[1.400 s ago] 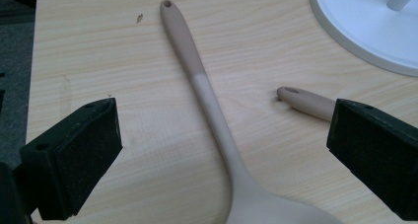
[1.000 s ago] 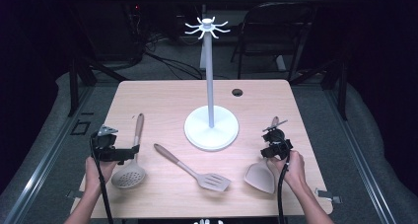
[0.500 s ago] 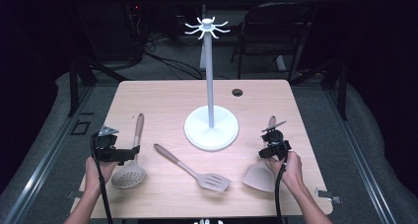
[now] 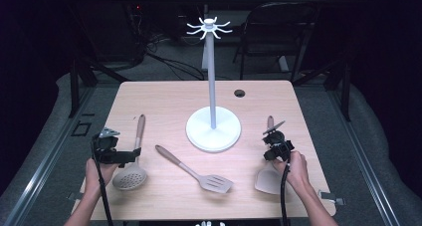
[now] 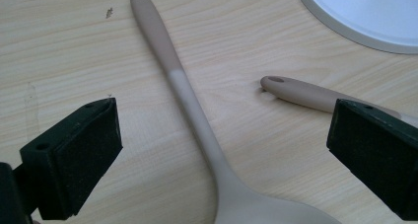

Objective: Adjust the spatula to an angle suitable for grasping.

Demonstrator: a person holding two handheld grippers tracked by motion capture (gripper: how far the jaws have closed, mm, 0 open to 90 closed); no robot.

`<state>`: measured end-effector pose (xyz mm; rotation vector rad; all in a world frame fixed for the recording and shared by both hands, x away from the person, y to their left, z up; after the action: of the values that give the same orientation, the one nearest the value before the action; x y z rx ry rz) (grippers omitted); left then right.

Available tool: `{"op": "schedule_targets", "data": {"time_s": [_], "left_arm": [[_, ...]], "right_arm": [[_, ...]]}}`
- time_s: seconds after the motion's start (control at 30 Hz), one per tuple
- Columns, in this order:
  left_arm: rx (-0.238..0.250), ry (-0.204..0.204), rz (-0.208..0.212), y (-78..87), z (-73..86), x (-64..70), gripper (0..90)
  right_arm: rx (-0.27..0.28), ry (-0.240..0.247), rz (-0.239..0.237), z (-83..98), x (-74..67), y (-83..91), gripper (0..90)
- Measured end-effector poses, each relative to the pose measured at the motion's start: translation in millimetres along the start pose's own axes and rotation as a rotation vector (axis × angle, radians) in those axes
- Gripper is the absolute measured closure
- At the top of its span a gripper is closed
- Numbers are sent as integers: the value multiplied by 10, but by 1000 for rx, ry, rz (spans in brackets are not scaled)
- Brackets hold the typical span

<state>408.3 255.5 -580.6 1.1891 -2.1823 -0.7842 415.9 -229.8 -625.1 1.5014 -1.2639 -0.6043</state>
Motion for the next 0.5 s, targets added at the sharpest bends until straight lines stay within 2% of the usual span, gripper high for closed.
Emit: {"op": "schedule_targets", "data": {"time_s": [0.03,0.07,0.13,0.27,0.33,0.37,0.4,0.43,0.5], "left_arm": [[-1,0,-1,-2,1,0,1],[-4,-2,-2,-5,4,-4,1],[-10,-1,-5,-12,5,-7,1],[-14,-6,-18,-10,-7,-18,1],[-9,-6,-15,-8,-15,-18,1],[-4,-3,-14,-9,-19,-19,1],[-3,-2,-12,-14,-20,-21,1],[-3,-2,-10,-22,-22,-23,1],[-6,-5,-5,-35,-29,-15,0]], "right_arm": [[-5,8,2,10,9,5,619],[-37,40,5,37,45,25,624],[-36,43,-5,58,76,30,631],[-29,21,-38,80,109,28,621],[-13,-18,-70,75,91,0,591],[-29,-10,-79,81,101,1,603],[-6,-39,-80,56,88,-26,606],[-35,-24,-63,41,115,-13,629],[-25,-41,-59,22,110,-28,632]]}}
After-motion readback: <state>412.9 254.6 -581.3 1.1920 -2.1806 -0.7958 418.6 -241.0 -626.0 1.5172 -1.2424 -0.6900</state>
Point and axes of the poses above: each handheld gripper's, and its own axes: y roughly backward along the jaws, z roughly out of its underside, x roughly to its right, the point moved 9 cm from there along -y, roughly forward along the jaws, and after that the axes turned 8 degrees about z, right-handed, at the moved point
